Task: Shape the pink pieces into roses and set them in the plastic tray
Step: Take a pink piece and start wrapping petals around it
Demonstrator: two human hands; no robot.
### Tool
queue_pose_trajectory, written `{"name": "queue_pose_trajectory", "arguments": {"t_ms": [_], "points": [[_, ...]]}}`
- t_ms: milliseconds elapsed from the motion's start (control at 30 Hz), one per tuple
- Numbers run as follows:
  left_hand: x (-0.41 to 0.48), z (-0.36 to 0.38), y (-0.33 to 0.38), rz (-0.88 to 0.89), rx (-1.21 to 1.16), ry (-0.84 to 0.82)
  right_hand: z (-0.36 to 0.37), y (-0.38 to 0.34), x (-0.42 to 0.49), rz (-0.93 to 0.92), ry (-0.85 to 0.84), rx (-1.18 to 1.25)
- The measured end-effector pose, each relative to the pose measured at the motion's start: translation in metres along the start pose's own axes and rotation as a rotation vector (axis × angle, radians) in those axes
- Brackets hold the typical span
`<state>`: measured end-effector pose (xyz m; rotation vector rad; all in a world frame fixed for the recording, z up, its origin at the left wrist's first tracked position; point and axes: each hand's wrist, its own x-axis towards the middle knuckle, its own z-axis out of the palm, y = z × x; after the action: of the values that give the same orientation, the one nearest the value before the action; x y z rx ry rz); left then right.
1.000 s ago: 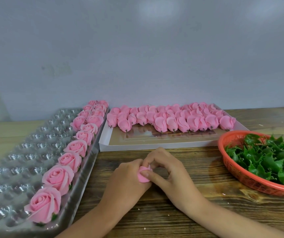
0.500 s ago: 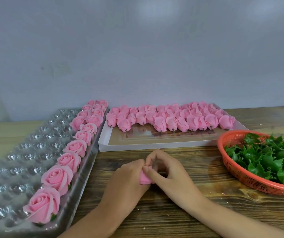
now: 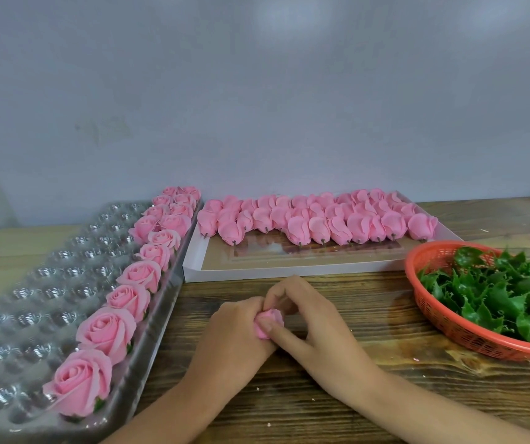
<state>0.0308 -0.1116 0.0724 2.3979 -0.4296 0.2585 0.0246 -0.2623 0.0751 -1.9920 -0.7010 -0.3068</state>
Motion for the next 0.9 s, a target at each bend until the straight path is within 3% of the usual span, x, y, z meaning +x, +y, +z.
{"name": "queue_pose_trajectory", "arguments": {"t_ms": [233, 433, 667, 900], "points": [[-0.0023, -0.0011, 0.0025, 0.048, 0.008, 0.015, -0.0016, 0.0031, 0.001, -0.004, -0.017, 0.007], [-0.0008, -0.0004, 0.0025, 0.047, 0.029, -0.028, -0.005, 0.0021, 0.0037, -0.164, -0.082, -0.1], [0.0023, 0.0016, -0.0029, -0.011, 0.021, 0.032, -0.0019, 0.0057, 0.0013, 0.035, -0.01, 0.043], [0.003, 0.0006, -0.0001, 0.027, 0.028, -0.006, -0.0043, 0.0017, 0.0025, -0.026, -0.059, -0.017]]}}
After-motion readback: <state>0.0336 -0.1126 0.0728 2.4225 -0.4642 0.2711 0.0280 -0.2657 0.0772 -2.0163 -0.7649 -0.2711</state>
